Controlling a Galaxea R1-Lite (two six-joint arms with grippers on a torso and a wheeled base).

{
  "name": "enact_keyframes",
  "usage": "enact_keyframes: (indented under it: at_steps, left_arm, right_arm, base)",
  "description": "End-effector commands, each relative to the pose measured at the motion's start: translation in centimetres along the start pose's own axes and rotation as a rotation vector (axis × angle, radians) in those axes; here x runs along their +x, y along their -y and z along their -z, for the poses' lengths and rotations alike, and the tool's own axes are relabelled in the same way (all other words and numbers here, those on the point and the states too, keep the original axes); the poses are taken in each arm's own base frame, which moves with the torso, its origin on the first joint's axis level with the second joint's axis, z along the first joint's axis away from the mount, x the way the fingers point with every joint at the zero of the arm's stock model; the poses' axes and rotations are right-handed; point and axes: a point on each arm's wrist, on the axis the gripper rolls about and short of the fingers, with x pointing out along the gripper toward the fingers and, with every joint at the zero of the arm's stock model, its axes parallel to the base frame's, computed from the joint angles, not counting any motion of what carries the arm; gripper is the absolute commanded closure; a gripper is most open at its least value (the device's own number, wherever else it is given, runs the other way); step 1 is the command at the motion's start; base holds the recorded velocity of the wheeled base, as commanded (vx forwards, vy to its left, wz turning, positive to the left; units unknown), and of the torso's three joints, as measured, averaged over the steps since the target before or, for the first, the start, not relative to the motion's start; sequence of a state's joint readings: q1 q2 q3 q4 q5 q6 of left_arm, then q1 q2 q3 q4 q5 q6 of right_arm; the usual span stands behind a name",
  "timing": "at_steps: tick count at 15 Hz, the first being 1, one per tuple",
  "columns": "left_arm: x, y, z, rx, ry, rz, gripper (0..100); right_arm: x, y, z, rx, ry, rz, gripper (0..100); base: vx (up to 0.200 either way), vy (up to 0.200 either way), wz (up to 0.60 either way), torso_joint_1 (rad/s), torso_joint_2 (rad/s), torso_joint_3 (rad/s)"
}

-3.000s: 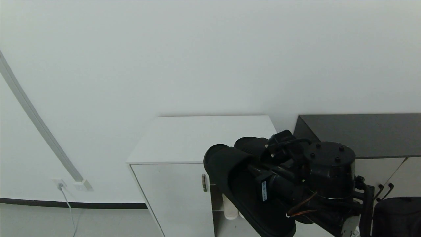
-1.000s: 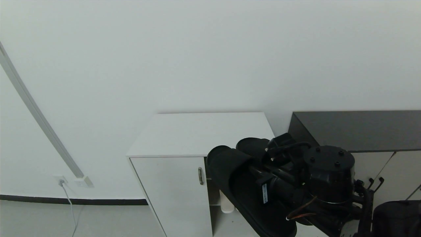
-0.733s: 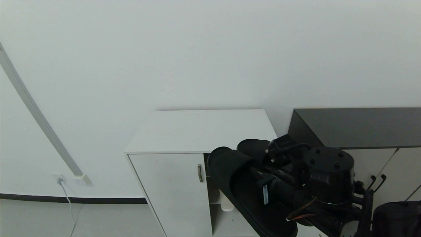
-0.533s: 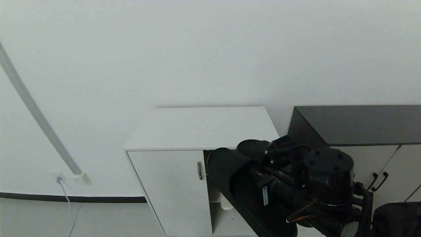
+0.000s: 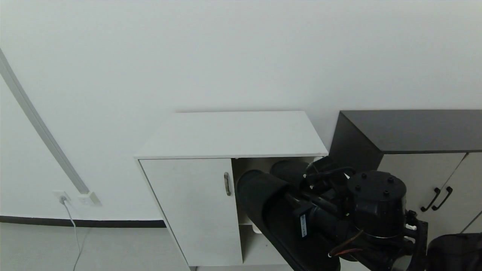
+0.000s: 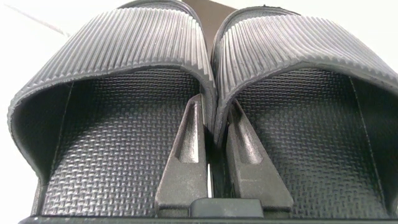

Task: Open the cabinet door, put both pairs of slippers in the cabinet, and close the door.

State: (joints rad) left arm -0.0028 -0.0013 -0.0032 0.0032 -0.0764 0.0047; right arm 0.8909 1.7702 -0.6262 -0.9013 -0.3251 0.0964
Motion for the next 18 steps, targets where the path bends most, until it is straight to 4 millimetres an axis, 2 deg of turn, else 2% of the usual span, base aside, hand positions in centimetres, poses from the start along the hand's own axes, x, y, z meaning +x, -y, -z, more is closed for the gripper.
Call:
enact_keyframes:
  at_steps: [1,9,18]
  left_arm:
    - [0.0,0.0,0.0,0.0,-0.001,0.001,100]
    - [0.0,0.0,0.0,0.0,-0.001,0.001,100]
    - [0.0,0.0,0.0,0.0,-0.001,-0.001,100]
  right_arm:
    - [0.0,0.0,0.1,-0.002,-0.005,0.0,100]
    - [0.3,-0.3,0.7,-0.007,-0.017,-0.002,100]
    - [0.7,-0.4,1.2,-0.01,-0.024,-0.001,100]
  base:
    - [0.0,0.0,0.0,-0.227,0.55,0.315]
    - [0.0,0.0,0.0,-0.215,0.53,0.324]
    - [0.0,0.0,0.0,-0.159,0.49,0.326]
